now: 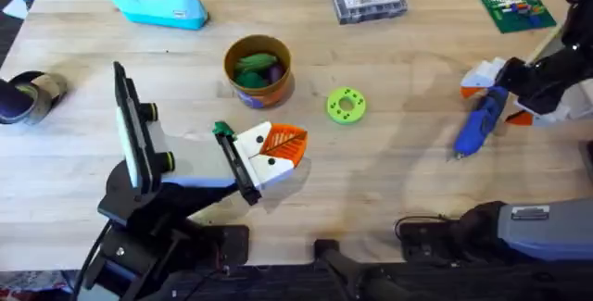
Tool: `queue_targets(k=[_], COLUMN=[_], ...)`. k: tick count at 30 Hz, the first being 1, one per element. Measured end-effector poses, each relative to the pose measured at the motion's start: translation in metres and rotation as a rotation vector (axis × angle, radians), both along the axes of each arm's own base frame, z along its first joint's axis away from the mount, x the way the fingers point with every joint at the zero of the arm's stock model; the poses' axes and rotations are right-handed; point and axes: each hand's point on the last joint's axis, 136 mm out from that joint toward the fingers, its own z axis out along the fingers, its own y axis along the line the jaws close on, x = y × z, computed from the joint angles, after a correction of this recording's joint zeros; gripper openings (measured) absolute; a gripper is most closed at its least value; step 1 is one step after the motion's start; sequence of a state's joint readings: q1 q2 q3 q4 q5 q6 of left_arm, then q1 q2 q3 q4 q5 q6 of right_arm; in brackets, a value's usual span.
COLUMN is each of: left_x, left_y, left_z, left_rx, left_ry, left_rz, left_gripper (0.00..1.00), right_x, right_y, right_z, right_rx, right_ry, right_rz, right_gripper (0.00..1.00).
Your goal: Pick up the gripper from the table and insert it into the empty holder that is missing its gripper. Then pick up a screw, insert it into the mounting hole, and use the screwdriver to tighten it. Finally, clean up the table by picking up the vegetable and placing it into the bucket.
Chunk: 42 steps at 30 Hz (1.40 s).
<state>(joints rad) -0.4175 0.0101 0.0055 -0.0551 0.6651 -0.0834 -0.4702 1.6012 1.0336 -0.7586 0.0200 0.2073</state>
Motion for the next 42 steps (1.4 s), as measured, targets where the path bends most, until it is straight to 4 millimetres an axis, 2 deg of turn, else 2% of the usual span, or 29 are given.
queue_targets(k=[6,15,20,24,28,32,37,40,42], left_x=[0.001,0.001,0.001,0.001,0.002,0.002,0.002,0.002,0.002], left_y=[0.000,0.001,0.001,0.001,0.001,0.001,0.001,0.001,0.001], left_z=[0.000,0.000,0.000,0.000,0.000,0.000,0.000,0.000,0.000], left_rx=[0.000,0.000,0.000,0.000,0.000,0.000,0.000,0.000,0.000], left_ry=[0.000,0.000,-0.001,-0.001,-0.002,-0.002,-0.002,-0.002,-0.002], left_rz=[0.004,0.008,0.008,0.009,0.011,0.011,0.011,0.011,0.011], left_gripper=[0.018,0.018,0.018,0.018,0.018,0.018,0.018,0.018,0.018], right_x=[0.001,0.004,0.003,0.007,0.009,0.010,0.010,0.010,0.009], right_y=[-0.001,-0.002,-0.003,-0.006,-0.008,-0.008,-0.008,-0.008,-0.008], right_z=[0.000,-0.002,-0.016,-0.016,-0.015,-0.015,-0.015,-0.015,-0.015], right_rx=[0.008,0.009,0.021,0.005,0.001,0.000,0.000,0.000,-0.002], right_ry=[-0.009,-0.015,0.019,0.003,-0.006,-0.007,-0.007,-0.007,-0.004], right_rz=[-0.077,-0.101,-0.104,-0.105,-0.106,-0.106,-0.104,-0.104,-0.098], right_gripper=[0.994,0.957,0.870,0.802,0.677,0.510,0.381,0.232,0.087])
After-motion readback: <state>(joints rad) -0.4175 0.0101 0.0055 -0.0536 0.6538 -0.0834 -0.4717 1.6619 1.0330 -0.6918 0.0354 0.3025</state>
